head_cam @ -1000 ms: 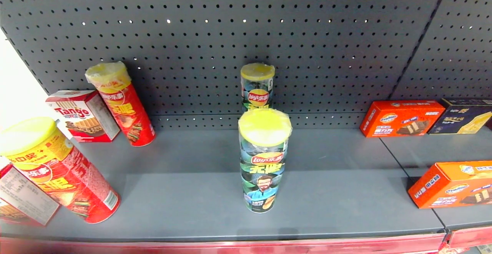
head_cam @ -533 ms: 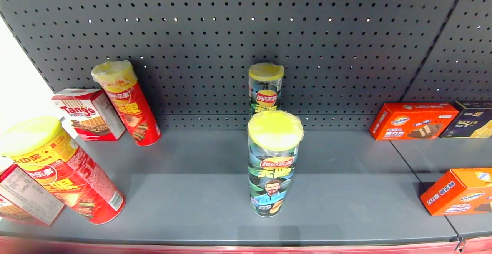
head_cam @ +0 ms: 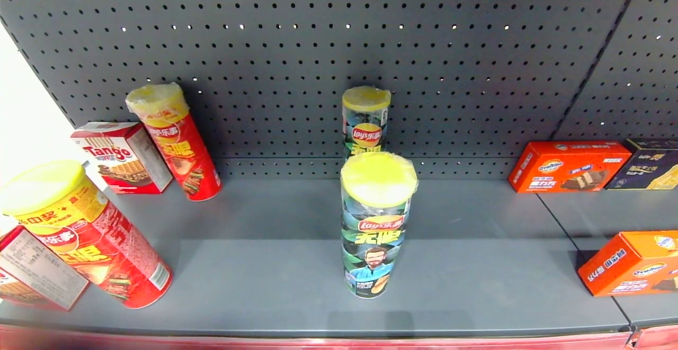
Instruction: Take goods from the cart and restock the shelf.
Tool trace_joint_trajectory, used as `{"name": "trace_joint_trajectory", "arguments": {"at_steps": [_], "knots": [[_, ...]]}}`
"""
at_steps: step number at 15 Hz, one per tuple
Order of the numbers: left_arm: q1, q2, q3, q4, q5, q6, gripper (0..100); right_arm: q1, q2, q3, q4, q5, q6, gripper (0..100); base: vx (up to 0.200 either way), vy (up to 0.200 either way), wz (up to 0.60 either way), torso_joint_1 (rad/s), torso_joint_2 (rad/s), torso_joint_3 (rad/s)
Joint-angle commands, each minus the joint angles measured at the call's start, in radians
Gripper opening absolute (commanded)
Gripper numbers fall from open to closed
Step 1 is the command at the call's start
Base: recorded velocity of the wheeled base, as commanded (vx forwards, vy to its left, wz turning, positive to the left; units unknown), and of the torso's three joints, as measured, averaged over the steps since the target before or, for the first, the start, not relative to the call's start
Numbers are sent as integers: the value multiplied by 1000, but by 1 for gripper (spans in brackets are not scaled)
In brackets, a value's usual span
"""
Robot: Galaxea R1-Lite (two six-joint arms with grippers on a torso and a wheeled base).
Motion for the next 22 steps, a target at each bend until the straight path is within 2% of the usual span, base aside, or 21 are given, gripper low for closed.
{"name": "trace_joint_trajectory", "arguments": {"at_steps": [1,9,11,22], "knots": [[0,2,0,0,2,-6,100,0,2,0,0,0,0,100,0,0,0,0,0,0],[0,2,0,0,2,-4,100,0,2,0,0,0,1,100,-25,0,0,0,1,0],[0,2,0,0,2,-6,100,0,2,0,0,0,1,100,0,-200,0,0,2,9],[0,2,0,0,4,-7,100,0,2,0,0,0,1,100,0,0,0,0,0,0]]}}
